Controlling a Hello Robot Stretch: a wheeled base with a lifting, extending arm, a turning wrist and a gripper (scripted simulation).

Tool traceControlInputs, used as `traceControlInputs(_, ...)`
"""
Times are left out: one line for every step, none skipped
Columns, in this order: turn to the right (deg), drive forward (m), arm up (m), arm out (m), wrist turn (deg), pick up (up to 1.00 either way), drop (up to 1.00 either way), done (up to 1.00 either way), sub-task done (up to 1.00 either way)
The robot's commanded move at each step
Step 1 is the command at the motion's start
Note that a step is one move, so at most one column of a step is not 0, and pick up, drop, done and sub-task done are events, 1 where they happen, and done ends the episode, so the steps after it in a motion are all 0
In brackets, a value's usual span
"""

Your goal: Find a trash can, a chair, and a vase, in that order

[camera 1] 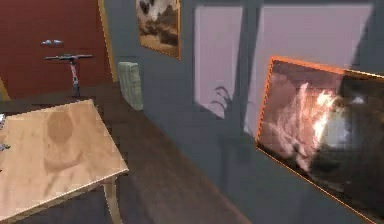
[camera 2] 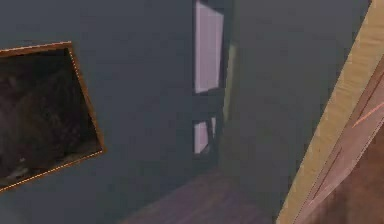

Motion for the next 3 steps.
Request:
traceControlInputs(-45.0,0.0,0.0,0.0,0.0,0.0,0.0,0.0,0.0)
traceControlInputs(-36.0,0.0,0.0,0.0,0.0,0.0,0.0,0.0,0.0)
traceControlInputs(0.0,0.0,0.0,0.0,0.0,0.0,0.0,1.0,0.0)
